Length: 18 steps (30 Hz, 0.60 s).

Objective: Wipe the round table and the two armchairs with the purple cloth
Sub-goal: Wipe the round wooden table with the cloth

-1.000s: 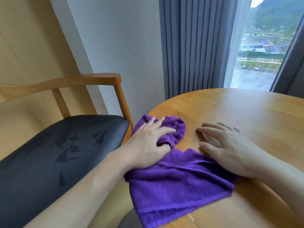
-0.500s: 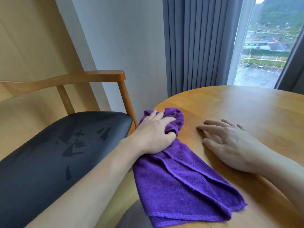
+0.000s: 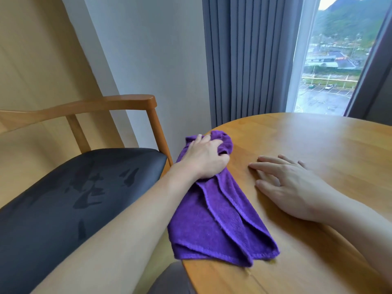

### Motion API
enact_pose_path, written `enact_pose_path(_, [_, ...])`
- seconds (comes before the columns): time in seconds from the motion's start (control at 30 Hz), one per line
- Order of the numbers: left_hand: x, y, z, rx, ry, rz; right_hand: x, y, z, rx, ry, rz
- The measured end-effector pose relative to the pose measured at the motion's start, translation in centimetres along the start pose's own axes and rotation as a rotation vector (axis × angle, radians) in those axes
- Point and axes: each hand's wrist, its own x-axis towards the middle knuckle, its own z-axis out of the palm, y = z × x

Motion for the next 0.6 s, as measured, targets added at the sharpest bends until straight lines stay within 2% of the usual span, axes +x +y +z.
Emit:
enact_pose_path(0.1, [-1.9, 1.1, -0.3, -0.041, -0.02, 0.136, 0.0, 0.2, -0.1, -0.011, -0.001, -0.008])
enact_pose_path(0.23, [-10.5, -0.1, -0.2, -0.155, 0.015, 0.281, 0.1, 0.4, -0.2, -0.014, -0.009, -0.019])
enact_pose_path(0.33, [-13.0, -2.1, -0.4, -0.143, 0.007, 0.202, 0.1, 0.4, 0.0, -0.018, -0.014, -0.022])
enact_pose_path(0.5, [-7.9, -1.2, -1.5, -0.109, 0.05, 0.001, 0.1, 0.2, -0.1, -0.029, -0.015, -0.024])
enact_pose_path(0.6, [-8.2, -1.1, -1.4, -0.118, 0.077, 0.01, 0.0, 0.3, -0.2, -0.032, -0.022, -0.032])
